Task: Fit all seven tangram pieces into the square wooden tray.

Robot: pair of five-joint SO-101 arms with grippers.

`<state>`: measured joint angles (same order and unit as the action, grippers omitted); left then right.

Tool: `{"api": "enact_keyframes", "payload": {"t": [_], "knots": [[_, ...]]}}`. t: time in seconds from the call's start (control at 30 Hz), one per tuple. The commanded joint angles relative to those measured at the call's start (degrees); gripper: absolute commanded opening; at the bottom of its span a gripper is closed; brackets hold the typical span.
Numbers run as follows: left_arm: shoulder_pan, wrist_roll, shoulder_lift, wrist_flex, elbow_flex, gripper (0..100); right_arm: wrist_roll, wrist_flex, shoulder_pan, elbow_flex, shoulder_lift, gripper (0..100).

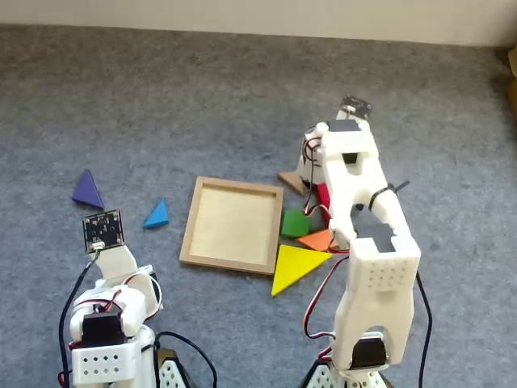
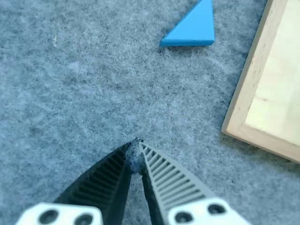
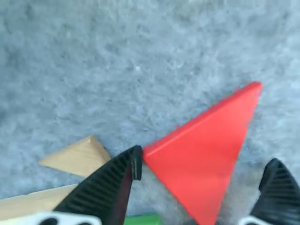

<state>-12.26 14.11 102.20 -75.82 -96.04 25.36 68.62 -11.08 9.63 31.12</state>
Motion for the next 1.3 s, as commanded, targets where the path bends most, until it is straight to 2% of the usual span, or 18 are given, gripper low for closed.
{"api": "enact_keyframes", "payload": {"t": [0.0,0.6,0.8,1.13,1.27], "knots": [[0.7,0.4,2.4,-0.3,-1.1,1,-0.3,0.6,0.8,2.8,-1.3,37.8],[0.9,0.4,2.4,-0.3,-1.1,1,0.3,-3.9,1.5,2.8,-1.4,37.8],[0.9,0.4,2.4,-0.3,-1.1,1,0.3,-2.9,1.5,2.6,-1.4,29.4],[0.9,0.4,2.4,-0.3,-1.1,1,0.3,-0.6,1.5,2.6,-1.4,28.8],[0.9,0.4,2.4,-0.3,-1.1,1,0.0,-0.6,1.5,2.6,-1.4,22.8]]}}
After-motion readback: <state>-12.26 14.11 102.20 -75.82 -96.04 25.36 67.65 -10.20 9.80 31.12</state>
